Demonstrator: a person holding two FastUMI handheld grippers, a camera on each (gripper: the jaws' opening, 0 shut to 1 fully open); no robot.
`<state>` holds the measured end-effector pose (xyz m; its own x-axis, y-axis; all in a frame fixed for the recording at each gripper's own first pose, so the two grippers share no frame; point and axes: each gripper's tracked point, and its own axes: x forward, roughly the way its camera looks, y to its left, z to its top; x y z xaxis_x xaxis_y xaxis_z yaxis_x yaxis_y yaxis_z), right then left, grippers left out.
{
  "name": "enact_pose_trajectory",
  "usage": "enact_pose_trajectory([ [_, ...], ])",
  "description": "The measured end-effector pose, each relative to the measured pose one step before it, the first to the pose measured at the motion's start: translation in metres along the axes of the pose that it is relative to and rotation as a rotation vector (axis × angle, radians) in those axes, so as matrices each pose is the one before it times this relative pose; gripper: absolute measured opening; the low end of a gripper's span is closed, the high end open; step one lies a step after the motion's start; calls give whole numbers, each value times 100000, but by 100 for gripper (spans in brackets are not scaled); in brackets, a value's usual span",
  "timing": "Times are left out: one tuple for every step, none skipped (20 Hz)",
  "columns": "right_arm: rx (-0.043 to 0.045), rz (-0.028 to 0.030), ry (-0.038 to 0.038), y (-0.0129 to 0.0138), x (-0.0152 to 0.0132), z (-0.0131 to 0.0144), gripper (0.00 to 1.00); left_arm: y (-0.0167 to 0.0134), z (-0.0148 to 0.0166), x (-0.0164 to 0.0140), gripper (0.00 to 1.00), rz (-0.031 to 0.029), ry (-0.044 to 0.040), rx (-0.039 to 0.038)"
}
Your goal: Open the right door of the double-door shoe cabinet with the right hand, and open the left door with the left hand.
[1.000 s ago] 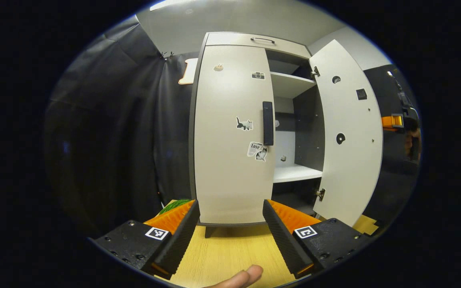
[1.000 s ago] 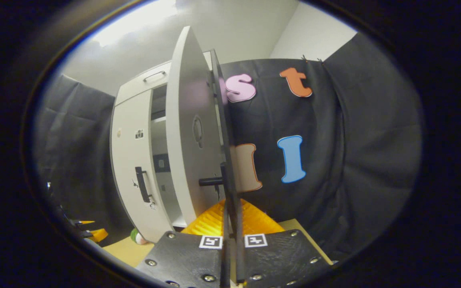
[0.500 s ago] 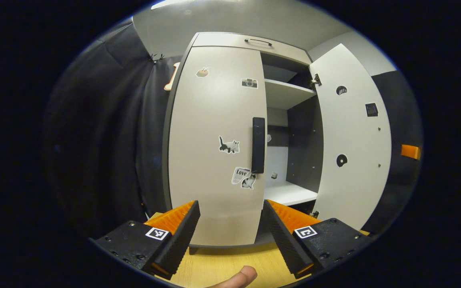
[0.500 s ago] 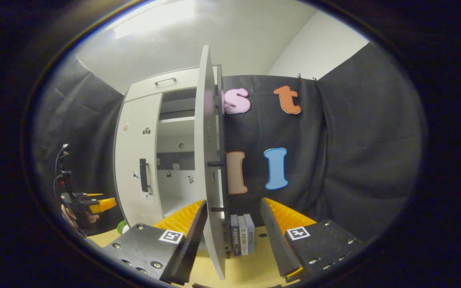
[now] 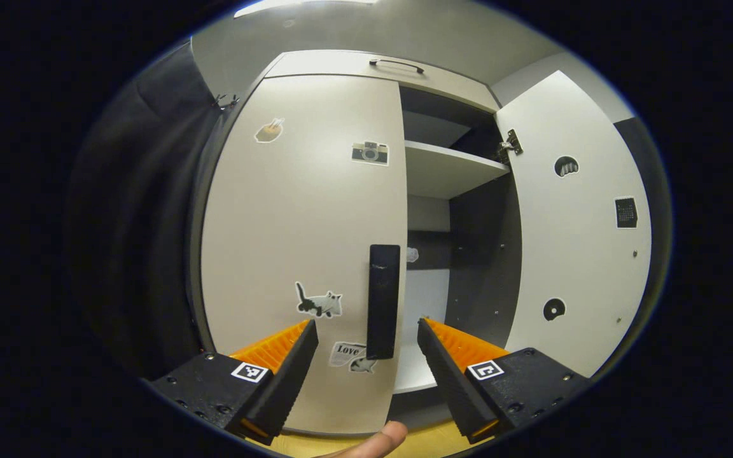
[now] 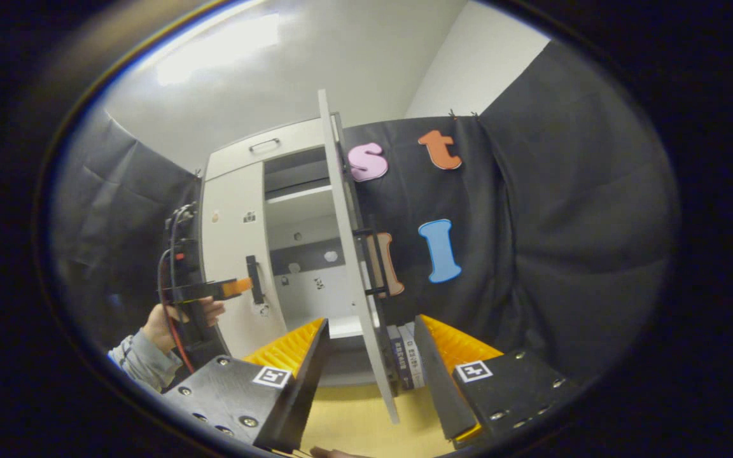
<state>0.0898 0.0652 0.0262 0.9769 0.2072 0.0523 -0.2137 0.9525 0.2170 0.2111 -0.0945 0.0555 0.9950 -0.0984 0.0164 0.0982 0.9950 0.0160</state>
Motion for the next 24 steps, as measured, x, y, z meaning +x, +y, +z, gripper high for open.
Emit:
enact_pose_trajectory([
  [-1160, -135, 431, -311, -182, -152, 78, 513, 588, 770, 98, 3985, -1845, 1278],
  [-1367, -324, 14, -167, -310, 26, 78, 141, 353, 899, 98, 2772, -791, 1297],
  [-1524, -48, 119, 89, -475, 18, 78, 104, 44, 600, 97, 2154, -205, 51],
  [-1239, 104, -9, 52, -406, -64, 78, 12, 21, 683, 97, 1306, 522, 25],
  [-1102, 170, 326, 61, -56, -224, 78, 23, -197, 501, 97, 596, 1515, 79],
  [-1058, 994, 236, 188, -19, -192, 78, -57, -31, 488, 96, 585, 252, -329],
  [-1654, 1842, 509, 434, -87, -127, 78, 236, -103, 594, 96, 1646, 623, -62],
  [-1900, 1221, 250, 306, -244, -94, 78, 226, -309, 586, 94, 1111, 1074, 180],
  [-1603, 83, 78, 13, -487, -152, 78, -522, -538, 594, 86, -1192, 1835, -609],
  [-1325, 248, -287, 121, -476, 97, 78, 85, -671, -458, 78, 1177, 3595, 2654],
  [-824, 1558, -436, 407, -238, -48, 78, -142, 523, 491, 70, 308, -2432, 1762],
  [715, 2067, 29, 565, -324, -2, 78, 23, 238, 84, 69, 243, -775, 1886],
  [2441, 2097, 539, 734, -206, -192, 78, -248, -18, 229, 63, 521, 899, -232],
  [2142, 1763, -80, 789, -86, 4, 78, -230, 193, 98, 63, 349, -39, 284],
  [359, 1360, -47, 653, -165, 28, 78, -50, -72, -48, 55, 158, 279, 1023],
  [-1036, 22, 398, 200, -232, -153, 78, -442, -44, -86, 54, 82, 303, -372],
  [-933, -886, 319, -309, -142, -249, 78, -149, -38, 60, 44, 306, 309, 478],
  [-530, -945, -154, -161, -275, -96, 78, 13, -127, 18, 36, 727, 710, 625],
  [117, 233, 67, 347, 14, -96, 78, 56, -73, 26, 31, -377, 965, 2420],
  [1070, 2000, 392, 702, 7, -161, 78, 38, -45, -86, 29, -1032, 437, -598],
  [1250, 2827, 25, 757, -260, -44, 79, -62, 15, -70, 27, -1579, -30, -1794],
  [1134, 1786, -632, 503, -180, 83, 79, -55, -63, -248, 25, -1711, 564, -1540],
  [455, -398, -651, 31, -108, 147, 79, 17, 6, -121, 25, -1124, 20, 538],
  [163, -1587, -303, -205, -11, 67, 78, 40, -1, -332, 25, -499, 359, 1035],
])
